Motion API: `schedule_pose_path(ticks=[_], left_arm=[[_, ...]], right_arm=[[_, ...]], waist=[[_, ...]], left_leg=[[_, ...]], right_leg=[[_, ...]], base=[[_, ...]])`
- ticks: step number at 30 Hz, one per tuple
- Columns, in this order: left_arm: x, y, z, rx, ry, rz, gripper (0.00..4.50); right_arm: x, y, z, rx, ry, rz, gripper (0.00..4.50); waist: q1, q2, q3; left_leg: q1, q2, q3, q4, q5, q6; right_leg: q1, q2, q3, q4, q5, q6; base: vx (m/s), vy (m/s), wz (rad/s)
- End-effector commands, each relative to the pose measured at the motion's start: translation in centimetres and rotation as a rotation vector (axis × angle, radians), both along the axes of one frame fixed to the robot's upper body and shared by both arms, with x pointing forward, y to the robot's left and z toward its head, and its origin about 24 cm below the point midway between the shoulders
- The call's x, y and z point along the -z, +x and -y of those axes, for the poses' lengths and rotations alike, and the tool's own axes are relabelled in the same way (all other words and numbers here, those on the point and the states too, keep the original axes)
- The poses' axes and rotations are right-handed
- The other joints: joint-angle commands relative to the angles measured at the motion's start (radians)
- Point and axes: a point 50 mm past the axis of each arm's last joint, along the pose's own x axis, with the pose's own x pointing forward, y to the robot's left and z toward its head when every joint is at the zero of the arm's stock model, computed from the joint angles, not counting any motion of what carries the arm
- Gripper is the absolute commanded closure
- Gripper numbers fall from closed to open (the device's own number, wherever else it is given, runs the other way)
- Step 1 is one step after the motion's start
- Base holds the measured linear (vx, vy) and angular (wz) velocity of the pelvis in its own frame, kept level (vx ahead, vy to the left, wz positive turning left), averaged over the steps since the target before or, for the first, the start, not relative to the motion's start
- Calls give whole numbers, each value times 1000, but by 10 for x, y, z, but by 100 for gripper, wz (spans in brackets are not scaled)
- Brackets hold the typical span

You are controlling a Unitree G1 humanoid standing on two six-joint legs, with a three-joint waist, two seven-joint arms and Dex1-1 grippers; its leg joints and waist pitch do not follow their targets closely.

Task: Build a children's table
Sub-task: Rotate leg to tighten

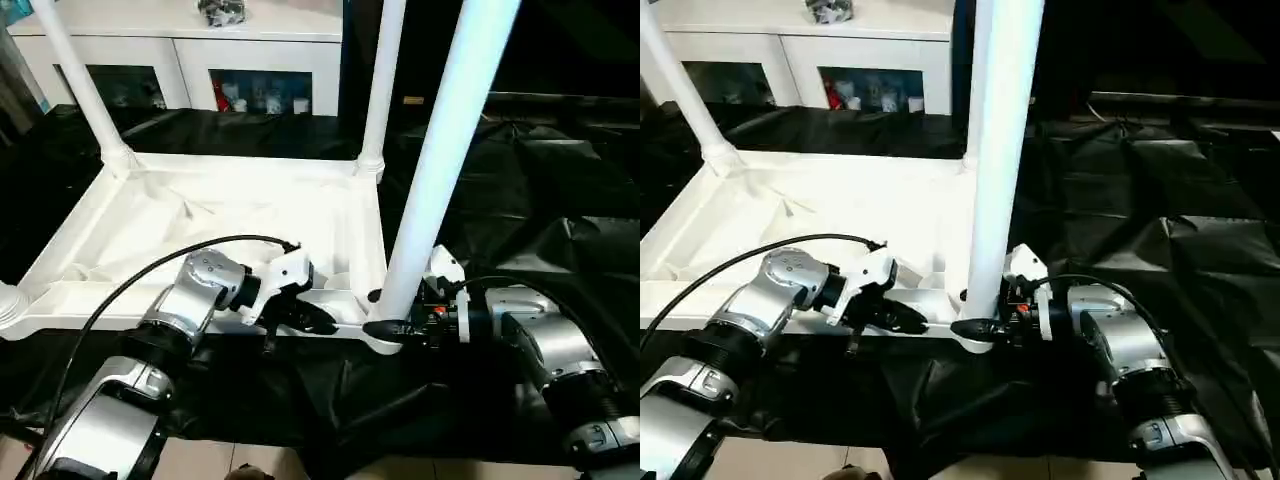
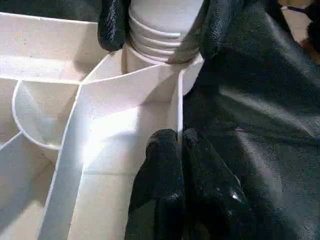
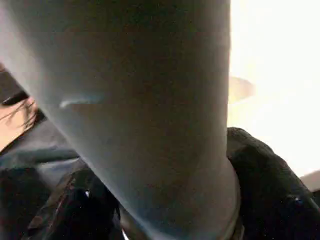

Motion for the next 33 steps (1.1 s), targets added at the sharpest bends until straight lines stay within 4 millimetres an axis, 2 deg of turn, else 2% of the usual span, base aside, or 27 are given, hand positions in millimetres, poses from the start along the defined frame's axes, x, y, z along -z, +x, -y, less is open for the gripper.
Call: schedule_pose_path(ticks=[1, 2, 3, 4, 6, 9, 10, 13, 14, 15, 17, 20, 21, 25, 27, 29, 30, 32, 33], left_arm=[[-9, 9, 11, -59, -30, 50, 450], [-9, 12, 16, -113, -43, 64, 450], [-9, 14, 19, -136, -48, 70, 450], [-9, 16, 23, -168, -49, 80, 450], [-8, 17, 30, -200, -49, 87, 450], [-6, 19, 40, -257, -44, 101, 450], [-5, 21, 47, -294, -47, 105, 450], [-4, 22, 58, -357, -65, 110, 450], [-4, 22, 58, -357, -65, 110, 450], [-4, 22, 62, -374, -71, 113, 450], [-4, 18, 67, -353, -84, 110, 450], [-4, 15, 69, -313, -98, 105, 450], [-4, 13, 66, -286, -101, 105, 450], [-5, 12, 58, -238, -101, 106, 450], [-5, 10, 46, -183, -94, 99, 450], [-6, 8, 41, -150, -93, 96, 450], [-7, 7, 35, -118, -87, 88, 450], [-7, 7, 32, -100, -87, 85, 450], [-8, 5, 28, -70, -85, 77, 450]], right_arm=[[9, -3, -9, 28, 13, -33, 178], [13, 4, -11, 146, 1, -22, 178], [16, 8, -11, 216, -6, -18, 178], [19, 12, -13, 289, -11, -25, 178], [24, 16, -16, 384, -16, -34, 178], [29, 22, -22, 522, -27, -24, 178], [32, 25, -26, 607, -41, -10, 178], [34, 29, -32, 699, -51, 6, 178], [34, 29, -32, 699, -51, 6, 178], [35, 30, -35, 704, -44, 8, 143], [33, 30, -40, 693, -13, 1, 108], [30, 31, -44, 656, -25, 31, 83], [28, 31, -43, 614, -32, 53, 74], [24, 29, -41, 515, -38, 95, 70], [19, 24, -35, 378, -39, 133, 70], [17, 22, -32, 321, -41, 148, 70], [16, 16, -28, 227, -27, 125, 70], [15, 14, -26, 192, -26, 127, 70], [14, 11, -23, 141, -23, 121, 70]], waist=[[-4, -9, -58], [-5, -7, -57], [-13, -10, -55], [-16, -9, -54], [-27, -10, -53], [-37, -11, -53], [-37, -10, -53], [-48, -7, -54], [-49, -7, -54], [-48, -6, -55], [-48, -7, -55], [-46, -7, -58], [-46, -9, -57], [-45, -9, -59], [-44, -10, -60], [-42, -8, -60], [-42, -10, -59], [-37, -10, -58], [-36, -14, -58]], left_leg=[[18, 26, -9, -65, -240, 33], [18, 26, -10, -66, -245, 28], [20, 23, -11, -68, -268, 10], [20, 22, -12, -69, -279, 6], [18, 20, -16, -73, -297, -7], [20, 18, -16, -73, -301, -7], [20, 18, -16, -72, -296, -8], [19, 17, -15, -73, -298, -5], [18, 17, -15, -72, -298, -5], [17, 16, -16, -73, -292, 4], [16, 16, -15, -72, -289, 14], [15, 17, -14, -71, -268, 21], [14, 16, -14, -70, -263, 26], [12, 17, -13, -67, -242, 44], [11, 16, -12, -64, -239, 53], [9, 19, -10, -62, -217, 70], [9, 19, -8, -62, -219, 73], [10, 23, -8, -62, -223, 80], [11, 23, -7, -62, -232, 78]], right_leg=[[43, -44, 28, -72, -168, -249], [42, -45, 28, -73, -177, -246], [39, -48, 29, -79, -230, -233], [39, -47, 29, -81, -256, -226], [40, -49, 29, -89, -326, -197], [36, -45, 29, -93, -336, -182], [35, -46, 30, -93, -327, -183], [34, -43, 30, -93, -309, -187], [34, -43, 30, -92, -304, -190], [37, -41, 29, -92, -285, -192], [39, -40, 29, -91, -264, -194], [40, -40, 30, -86, -224, -202], [41, -41, 29, -86, -213, -207], [45, -41, 29, -80, -161, -225], [49, -41, 28, -79, -148, -233], [49, -39, 28, -72, -99, -249], [48, -38, 27, -73, -96, -252], [49, -40, 26, -72, -109, -259], [47, -39, 26, -73, -128, -259]], base=[[0, 0, 0], [0, 0, 0], [0, 0, 0], [0, 0, 0], [0, 0, 0], [0, 0, 0], [0, 0, 0], [0, 0, 0], [0, 0, 0], [0, 0, 0], [0, 0, 0], [0, 0, 0], [0, 0, 0], [0, 0, 0], [0, 0, 0], [0, 0, 0], [0, 0, 0], [0, 0, 0], [0, 0, 0]])
